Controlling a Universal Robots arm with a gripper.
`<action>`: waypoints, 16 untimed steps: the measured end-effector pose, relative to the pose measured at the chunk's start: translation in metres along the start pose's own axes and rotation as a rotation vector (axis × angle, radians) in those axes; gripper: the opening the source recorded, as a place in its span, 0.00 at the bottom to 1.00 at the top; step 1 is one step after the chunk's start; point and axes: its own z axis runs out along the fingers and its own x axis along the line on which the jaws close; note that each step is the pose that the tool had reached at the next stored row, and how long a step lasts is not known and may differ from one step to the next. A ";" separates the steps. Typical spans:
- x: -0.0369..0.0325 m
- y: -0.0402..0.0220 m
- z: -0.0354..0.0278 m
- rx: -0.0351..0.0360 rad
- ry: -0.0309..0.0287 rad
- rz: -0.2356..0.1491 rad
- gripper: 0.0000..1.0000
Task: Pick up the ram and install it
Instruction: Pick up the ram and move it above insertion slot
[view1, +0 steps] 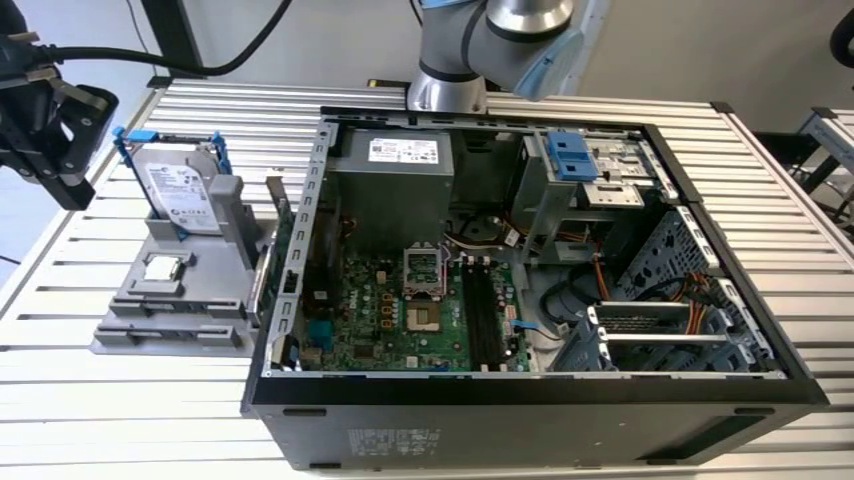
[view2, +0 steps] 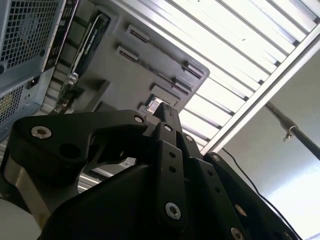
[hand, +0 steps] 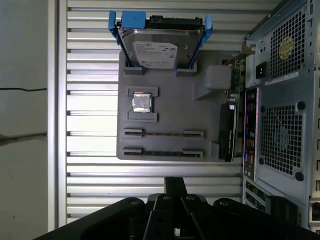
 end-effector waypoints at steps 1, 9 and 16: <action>0.0000 0.0000 0.0000 -0.0001 0.0001 -0.004 0.00; 0.0000 0.0000 -0.0005 -0.0010 0.0024 -0.050 0.00; 0.0000 0.0000 -0.0009 -0.0020 0.0050 -0.104 0.00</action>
